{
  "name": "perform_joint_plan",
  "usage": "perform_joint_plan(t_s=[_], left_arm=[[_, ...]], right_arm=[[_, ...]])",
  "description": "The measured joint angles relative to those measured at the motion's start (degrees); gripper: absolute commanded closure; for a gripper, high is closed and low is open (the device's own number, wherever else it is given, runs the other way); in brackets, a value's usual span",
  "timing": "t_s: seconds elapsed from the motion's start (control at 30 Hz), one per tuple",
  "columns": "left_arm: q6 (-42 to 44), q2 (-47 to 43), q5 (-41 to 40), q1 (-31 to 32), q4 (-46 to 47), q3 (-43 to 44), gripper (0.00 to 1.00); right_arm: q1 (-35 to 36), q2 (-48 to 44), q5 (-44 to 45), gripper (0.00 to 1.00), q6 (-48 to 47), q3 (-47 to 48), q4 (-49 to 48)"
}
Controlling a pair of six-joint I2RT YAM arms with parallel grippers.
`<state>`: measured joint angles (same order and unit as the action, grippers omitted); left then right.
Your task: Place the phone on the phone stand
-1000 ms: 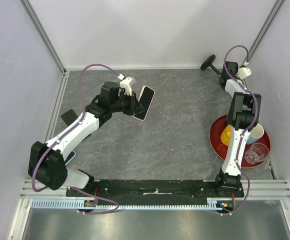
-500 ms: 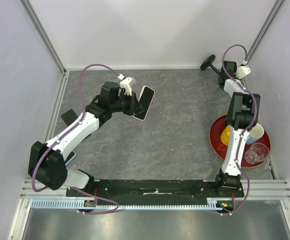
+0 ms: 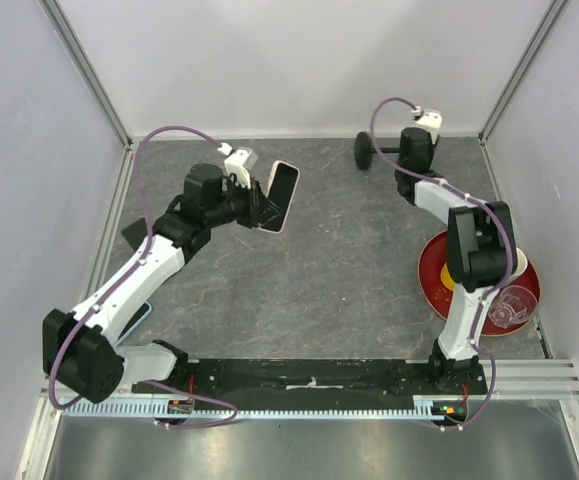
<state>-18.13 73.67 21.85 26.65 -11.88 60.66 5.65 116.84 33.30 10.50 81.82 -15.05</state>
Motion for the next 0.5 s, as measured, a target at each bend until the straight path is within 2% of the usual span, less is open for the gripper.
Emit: perform_joint_plan(t_s=[0.13, 0.3, 0.4, 0.5], left_arm=[[-0.5, -5.1, -1.5, -3.1, 0.3, -0.8, 0.98], [-4.6, -11.1, -2.3, -12.9, 4.4, -3.8, 0.98], [-7.0, -12.2, -2.4, -17.9, 6.6, -5.4, 0.98], [-9.2, -12.1, -2.2, -20.8, 8.0, -6.8, 0.98]], right_arm=[[7.4, -12.1, -4.5, 1.00, -10.1, -11.3, -4.9], [19.3, -26.9, -9.7, 1.00, -23.1, -25.1, -12.2], [28.8, -32.5, -9.2, 1.00, -31.8, -31.7, -16.8], [39.9, -34.3, -5.9, 1.00, -40.2, -37.2, -21.6]])
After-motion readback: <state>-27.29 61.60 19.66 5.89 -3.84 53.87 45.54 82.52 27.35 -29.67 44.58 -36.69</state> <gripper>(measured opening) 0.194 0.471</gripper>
